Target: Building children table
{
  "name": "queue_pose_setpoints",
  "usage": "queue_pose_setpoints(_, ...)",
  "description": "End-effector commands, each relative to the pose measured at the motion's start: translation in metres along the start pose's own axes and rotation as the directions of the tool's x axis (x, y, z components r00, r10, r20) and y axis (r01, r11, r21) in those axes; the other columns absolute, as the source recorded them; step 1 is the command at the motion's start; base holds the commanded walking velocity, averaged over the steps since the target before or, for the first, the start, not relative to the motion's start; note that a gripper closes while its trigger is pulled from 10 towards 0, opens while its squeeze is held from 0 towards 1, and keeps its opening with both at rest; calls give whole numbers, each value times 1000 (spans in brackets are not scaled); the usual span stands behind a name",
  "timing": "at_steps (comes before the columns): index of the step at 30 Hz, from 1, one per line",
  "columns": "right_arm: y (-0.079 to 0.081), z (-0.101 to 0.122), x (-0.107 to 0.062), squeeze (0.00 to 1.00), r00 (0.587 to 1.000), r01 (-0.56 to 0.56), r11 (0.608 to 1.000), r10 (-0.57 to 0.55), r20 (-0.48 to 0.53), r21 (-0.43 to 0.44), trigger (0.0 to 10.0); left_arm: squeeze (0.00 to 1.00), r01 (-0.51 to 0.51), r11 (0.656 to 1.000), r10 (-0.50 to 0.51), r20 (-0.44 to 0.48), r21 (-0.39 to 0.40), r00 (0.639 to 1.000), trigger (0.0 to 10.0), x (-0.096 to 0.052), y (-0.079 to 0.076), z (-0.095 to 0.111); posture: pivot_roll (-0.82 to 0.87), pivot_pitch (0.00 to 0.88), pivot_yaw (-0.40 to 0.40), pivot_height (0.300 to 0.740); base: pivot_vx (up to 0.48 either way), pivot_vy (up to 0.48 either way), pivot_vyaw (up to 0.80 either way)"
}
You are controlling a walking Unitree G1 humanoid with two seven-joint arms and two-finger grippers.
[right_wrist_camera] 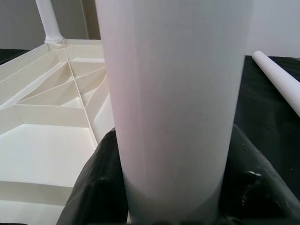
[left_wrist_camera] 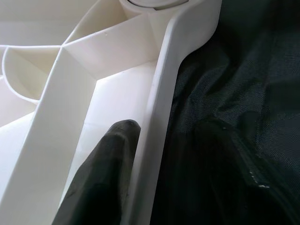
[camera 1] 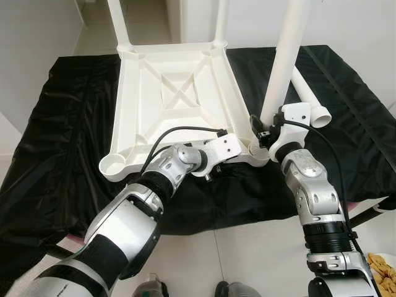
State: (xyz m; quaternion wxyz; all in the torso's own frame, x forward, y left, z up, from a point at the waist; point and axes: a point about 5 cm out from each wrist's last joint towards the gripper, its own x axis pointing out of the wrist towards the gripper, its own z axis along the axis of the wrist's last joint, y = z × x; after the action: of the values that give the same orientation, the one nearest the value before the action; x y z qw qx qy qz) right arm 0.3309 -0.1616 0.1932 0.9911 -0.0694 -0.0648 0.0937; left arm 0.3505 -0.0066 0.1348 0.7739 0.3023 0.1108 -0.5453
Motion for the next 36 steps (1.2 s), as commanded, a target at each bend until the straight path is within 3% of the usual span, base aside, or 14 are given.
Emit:
queue_pose_setpoints(1,3,-20,-4,0,996,-1,1000,2,-91,12,10000,0,163,986,-163,8,-22,987,10000,0,-10,0,-3,88,53,740,0,0,0)
queue_pose_setpoints(10,4,-21,-3,0,996,-6,1000,7,-91,12,10000,0,161,984,-154,87,-72,984,10000,-3,-1,14,-2,84,49,740,0,0,0)
queue_pose_setpoints(14,5,-20,-3,0,996,-10,1000,11,-89,10,10000,0,149,978,-129,140,-143,982,10000,-4,6,24,-5,78,45,740,0,0,0)
queue_pose_setpoints(20,6,-20,-3,0,996,-13,1000,13,-88,4,10000,0,125,980,-106,127,-155,986,10000,-4,8,25,-8,74,46,740,0,0,0)
queue_pose_setpoints(25,5,-20,-3,0,996,-11,1000,11,-86,1,10000,0,133,981,-122,86,-143,989,9961,0,1,18,-14,69,50,740,0,0,0)
queue_pose_setpoints(26,4,-20,-3,0,996,-9,1000,9,-86,1,10000,0,138,981,-129,78,-138,989,8235,1,-1,17,-16,70,52,740,0,0,0)
queue_pose_setpoints(28,4,-20,-3,0,996,-8,1000,8,-86,1,10000,0,141,981,-132,73,-134,989,8235,2,-2,16,-16,70,52,740,0,0,0)
queue_pose_setpoints(29,4,-19,-3,0,996,-7,1000,7,-85,1,10000,0,141,982,-135,58,-127,989,10000,2,-3,15,-16,71,52,740,0,0,0)
queue_pose_setpoints(36,3,-19,-3,0,997,-2,1000,2,-82,0,10000,0,110,986,-111,0,-124,994,10000,4,-3,9,-15,77,52,740,0,0,0)
